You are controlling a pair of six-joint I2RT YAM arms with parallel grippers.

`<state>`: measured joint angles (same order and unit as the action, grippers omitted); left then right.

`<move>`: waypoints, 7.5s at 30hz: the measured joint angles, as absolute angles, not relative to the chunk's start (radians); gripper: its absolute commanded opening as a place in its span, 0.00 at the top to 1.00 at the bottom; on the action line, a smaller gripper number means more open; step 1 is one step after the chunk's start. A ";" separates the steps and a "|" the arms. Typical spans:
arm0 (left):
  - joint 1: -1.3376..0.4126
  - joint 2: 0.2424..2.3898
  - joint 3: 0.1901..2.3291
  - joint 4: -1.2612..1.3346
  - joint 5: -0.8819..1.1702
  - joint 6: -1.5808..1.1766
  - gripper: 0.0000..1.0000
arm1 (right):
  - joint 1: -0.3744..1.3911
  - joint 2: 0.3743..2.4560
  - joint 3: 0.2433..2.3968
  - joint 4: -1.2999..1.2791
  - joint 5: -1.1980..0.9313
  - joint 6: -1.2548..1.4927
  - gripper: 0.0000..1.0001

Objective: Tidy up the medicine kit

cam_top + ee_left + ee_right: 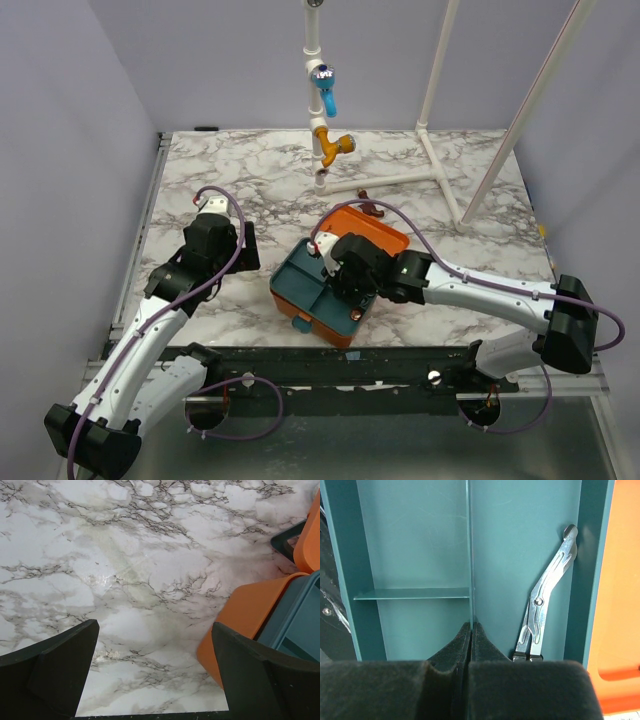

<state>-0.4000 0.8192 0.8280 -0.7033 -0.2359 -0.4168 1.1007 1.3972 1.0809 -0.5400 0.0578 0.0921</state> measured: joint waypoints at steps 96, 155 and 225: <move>-0.400 0.753 0.810 -0.662 -0.096 -0.403 0.01 | 0.430 1.005 0.378 -0.095 0.294 0.963 0.99; -0.415 1.143 0.804 -0.663 0.281 -0.363 0.10 | 0.423 1.553 0.065 1.465 -0.097 0.794 0.99; -0.421 0.629 0.891 -0.839 -0.049 -0.512 0.01 | 0.656 1.045 0.862 -0.087 -0.260 0.323 0.99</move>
